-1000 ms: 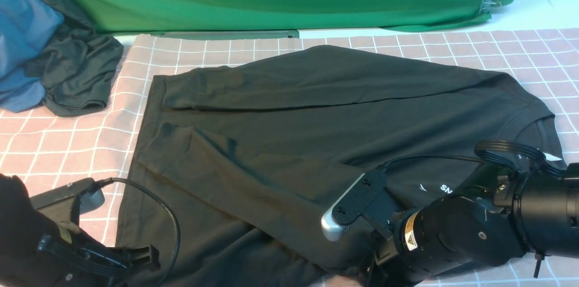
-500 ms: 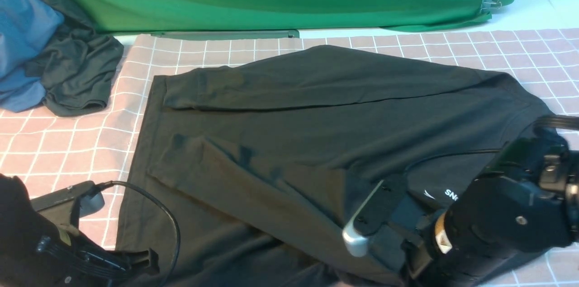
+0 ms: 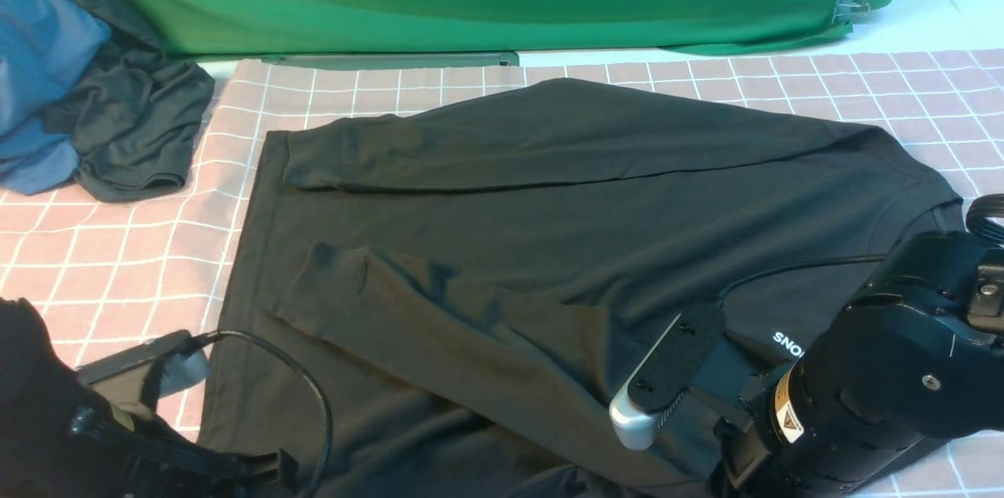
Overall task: Fold a long-sleeved shirt over a pink coffee tablecloth.
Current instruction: 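Grab the top left corner of the dark shirt with the left gripper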
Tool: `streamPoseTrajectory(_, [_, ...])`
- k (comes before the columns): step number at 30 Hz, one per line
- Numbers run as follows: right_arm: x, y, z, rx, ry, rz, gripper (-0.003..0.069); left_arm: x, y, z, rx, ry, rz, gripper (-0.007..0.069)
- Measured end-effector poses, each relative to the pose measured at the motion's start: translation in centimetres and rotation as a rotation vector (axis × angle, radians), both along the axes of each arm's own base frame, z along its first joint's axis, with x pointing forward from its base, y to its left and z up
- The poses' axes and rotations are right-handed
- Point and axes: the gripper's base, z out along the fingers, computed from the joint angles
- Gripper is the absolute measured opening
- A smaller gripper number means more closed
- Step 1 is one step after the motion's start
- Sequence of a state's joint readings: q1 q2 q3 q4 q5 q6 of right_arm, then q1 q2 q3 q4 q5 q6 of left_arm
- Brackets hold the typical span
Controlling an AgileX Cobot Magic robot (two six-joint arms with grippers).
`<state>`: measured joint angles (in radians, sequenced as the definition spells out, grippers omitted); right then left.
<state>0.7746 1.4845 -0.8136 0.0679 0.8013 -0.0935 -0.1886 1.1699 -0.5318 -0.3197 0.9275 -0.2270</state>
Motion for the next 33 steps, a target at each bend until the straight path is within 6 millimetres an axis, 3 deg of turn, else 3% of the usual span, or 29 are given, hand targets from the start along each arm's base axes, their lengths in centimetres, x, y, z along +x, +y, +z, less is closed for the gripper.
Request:
streamPoseTrajectory(2, [0.1, -0.1, 0.0, -0.009, -0.006, -0.001, 0.0325, 0.1, -0.2, 0.1, -0.018, -0.008, 0.004, 0.0148])
streamPoseTrajectory(6, [0.3, -0.4, 0.3, -0.064, -0.014, -0.012, 0.0397, -0.2, 0.6, -0.1, 0.061, 0.026, 0.03, 0.019])
streamPoseTrajectory(10, [0.5, -1.4, 1.3, -0.177, -0.024, -0.027, 0.0391, -0.6, 2.0, -0.3, 0.224, 0.09, 0.109, 0.0232])
streamPoseTrajectory(13, [0.4, -2.1, 2.1, -0.211, -0.061, -0.041, 0.0383, -0.8, 2.2, -0.3, 0.246, 0.109, 0.123, 0.0269])
streamPoseTrajectory(19, [0.1, -2.9, 4.7, -0.141, -0.176, -0.077, 0.0377, -0.6, 2.4, -0.5, 0.263, 0.102, 0.118, 0.0363])
streamPoseTrajectory(24, [-0.3, -3.2, 6.3, -0.069, -0.244, -0.083, 0.0378, 0.1, 2.2, -2.0, 0.284, 0.18, 0.11, 0.0412])
streamPoseTrajectory(30, [-0.4, -3.3, 6.7, -0.04, -0.265, -0.098, 0.0378, 0.8, 2.1, -3.5, 0.299, 0.24, 0.083, 0.0406])
streamPoseTrajectory(33, [-0.4, -3.3, 6.8, -0.037, -0.267, -0.099, 0.0378, 1.0, 2.0, -3.9, 0.298, 0.243, 0.068, 0.0362])
